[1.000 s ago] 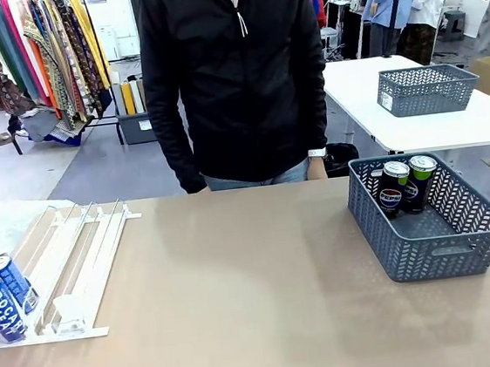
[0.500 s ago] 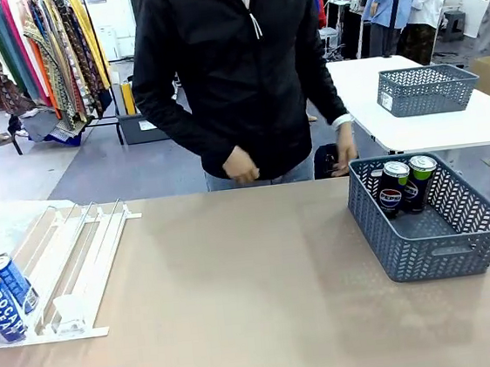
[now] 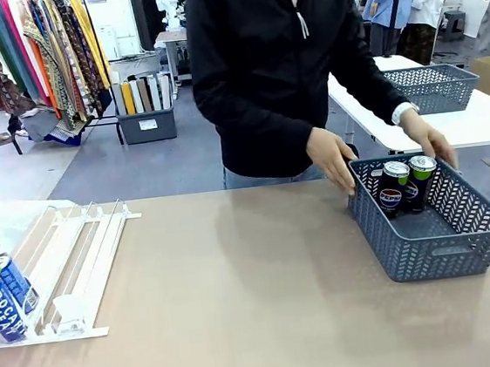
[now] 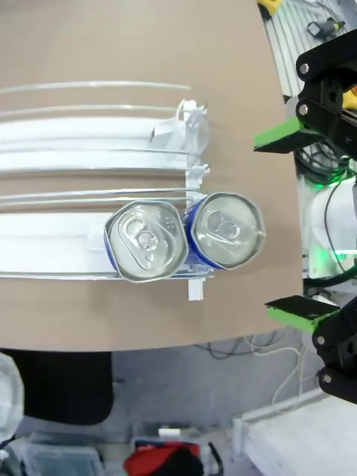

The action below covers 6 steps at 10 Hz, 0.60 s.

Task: Retrieve and store the cans from the dispenser.
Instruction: Pick up one can from the Automatic Can Dispenser and place it in the middle of the table.

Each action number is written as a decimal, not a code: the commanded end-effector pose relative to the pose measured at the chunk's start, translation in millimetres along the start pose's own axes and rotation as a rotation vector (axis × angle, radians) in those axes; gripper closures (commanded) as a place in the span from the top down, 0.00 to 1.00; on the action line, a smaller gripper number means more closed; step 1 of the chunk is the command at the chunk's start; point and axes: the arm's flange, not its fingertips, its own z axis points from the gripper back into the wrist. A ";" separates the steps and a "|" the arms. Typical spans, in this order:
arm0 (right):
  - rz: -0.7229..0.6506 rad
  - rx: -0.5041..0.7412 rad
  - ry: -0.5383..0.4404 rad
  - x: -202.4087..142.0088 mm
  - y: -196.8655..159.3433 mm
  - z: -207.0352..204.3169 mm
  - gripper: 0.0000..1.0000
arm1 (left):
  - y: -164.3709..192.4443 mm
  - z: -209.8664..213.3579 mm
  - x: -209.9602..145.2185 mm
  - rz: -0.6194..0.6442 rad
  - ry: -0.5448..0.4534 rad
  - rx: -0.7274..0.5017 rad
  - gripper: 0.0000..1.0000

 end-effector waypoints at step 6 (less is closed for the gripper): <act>0.010 0.014 -0.006 1.3 1.8 1.0 1.00 | -9.2 -91.3 -31.5 0.044 0.095 0.074 1.00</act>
